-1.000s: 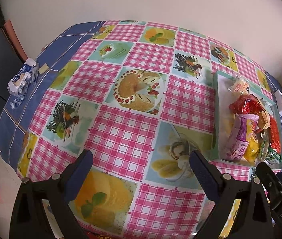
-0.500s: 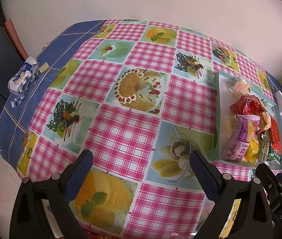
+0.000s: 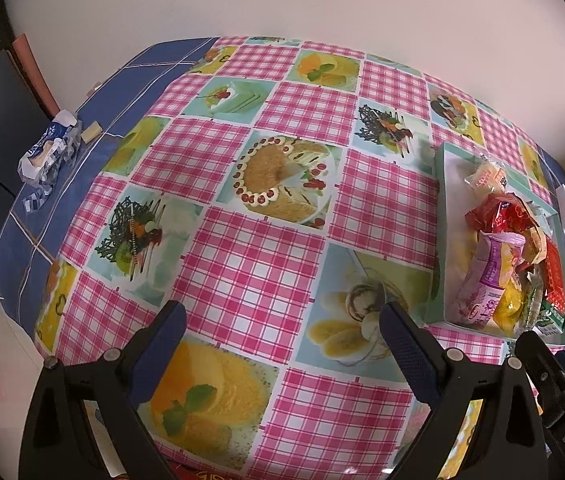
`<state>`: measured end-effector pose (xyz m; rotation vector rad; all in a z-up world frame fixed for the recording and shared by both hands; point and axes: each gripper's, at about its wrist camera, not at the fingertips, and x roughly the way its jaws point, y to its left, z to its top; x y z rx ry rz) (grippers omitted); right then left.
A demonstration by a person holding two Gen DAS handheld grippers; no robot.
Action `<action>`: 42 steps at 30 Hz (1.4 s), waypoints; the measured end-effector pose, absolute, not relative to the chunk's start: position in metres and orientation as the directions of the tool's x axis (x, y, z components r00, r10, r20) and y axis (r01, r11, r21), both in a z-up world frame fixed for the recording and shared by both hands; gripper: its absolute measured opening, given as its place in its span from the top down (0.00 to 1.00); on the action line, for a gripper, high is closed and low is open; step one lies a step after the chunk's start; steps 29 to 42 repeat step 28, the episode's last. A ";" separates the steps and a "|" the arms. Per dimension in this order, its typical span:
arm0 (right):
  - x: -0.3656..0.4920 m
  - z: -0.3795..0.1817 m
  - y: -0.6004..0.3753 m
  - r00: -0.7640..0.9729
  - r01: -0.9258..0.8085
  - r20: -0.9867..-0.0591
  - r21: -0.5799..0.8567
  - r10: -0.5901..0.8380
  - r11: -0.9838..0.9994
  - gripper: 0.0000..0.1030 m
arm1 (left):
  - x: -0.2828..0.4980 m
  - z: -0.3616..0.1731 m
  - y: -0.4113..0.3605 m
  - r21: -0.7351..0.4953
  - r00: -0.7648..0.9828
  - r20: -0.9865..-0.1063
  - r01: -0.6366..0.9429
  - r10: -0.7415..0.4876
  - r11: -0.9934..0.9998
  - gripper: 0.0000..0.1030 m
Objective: Organize snacks
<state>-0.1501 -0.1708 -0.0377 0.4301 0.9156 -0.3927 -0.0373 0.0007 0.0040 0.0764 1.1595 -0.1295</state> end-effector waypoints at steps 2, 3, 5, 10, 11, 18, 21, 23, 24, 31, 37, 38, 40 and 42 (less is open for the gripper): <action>-0.149 -0.038 -0.172 0.550 0.497 -0.823 0.187 -0.141 0.847 0.00 | -0.037 0.004 0.000 -0.007 0.391 -0.918 0.136 -0.060 0.991 0.06; -0.150 -0.037 -0.172 0.550 0.497 -0.823 0.187 -0.141 0.847 0.00 | -0.037 0.004 0.001 -0.007 0.391 -0.919 0.134 -0.059 0.991 0.06; -0.150 -0.037 -0.172 0.550 0.497 -0.823 0.187 -0.141 0.847 0.00 | -0.037 0.004 0.001 -0.004 0.391 -0.919 0.130 -0.055 0.992 0.06; -0.151 -0.037 -0.175 0.551 0.501 -0.823 0.191 -0.141 0.844 0.00 | -0.037 0.004 0.001 0.000 0.389 -0.920 0.120 -0.047 0.993 0.06; -0.151 -0.037 -0.175 0.550 0.502 -0.823 0.191 -0.141 0.844 0.00 | -0.037 0.004 0.001 0.001 0.390 -0.920 0.118 -0.045 0.993 0.06; -0.152 -0.037 -0.177 0.551 0.505 -0.823 0.195 -0.140 0.841 0.00 | -0.038 0.003 0.003 0.004 0.391 -0.919 0.101 -0.036 0.995 0.06; -0.152 -0.037 -0.177 0.551 0.505 -0.823 0.194 -0.140 0.841 0.00 | -0.037 0.002 0.003 -0.005 0.383 -0.923 0.098 -0.042 0.995 0.06; -0.152 -0.037 -0.177 0.551 0.504 -0.823 0.194 -0.140 0.841 0.00 | -0.037 0.003 0.004 -0.004 0.384 -0.923 0.095 -0.041 0.995 0.06; -0.152 -0.037 -0.177 0.550 0.504 -0.823 0.194 -0.140 0.841 0.00 | -0.038 0.003 0.003 -0.003 0.385 -0.922 0.094 -0.040 0.996 0.06; -0.152 -0.037 -0.176 0.550 0.505 -0.823 0.194 -0.141 0.841 0.00 | -0.038 0.003 0.004 -0.006 0.382 -0.923 0.090 -0.040 0.996 0.06; -0.152 -0.037 -0.176 0.550 0.505 -0.823 0.194 -0.141 0.841 0.00 | -0.038 0.003 0.004 -0.006 0.382 -0.923 0.090 -0.040 0.996 0.06; -0.152 -0.037 -0.176 0.550 0.505 -0.823 0.194 -0.141 0.841 0.00 | -0.038 0.003 0.004 -0.006 0.382 -0.923 0.090 -0.040 0.996 0.06; -0.152 -0.037 -0.176 0.550 0.505 -0.823 0.194 -0.141 0.841 0.00 | -0.038 0.003 0.004 -0.006 0.382 -0.923 0.090 -0.040 0.996 0.06; -0.152 -0.037 -0.176 0.550 0.505 -0.823 0.194 -0.141 0.841 0.00 | -0.038 0.003 0.004 -0.006 0.382 -0.923 0.090 -0.040 0.996 0.06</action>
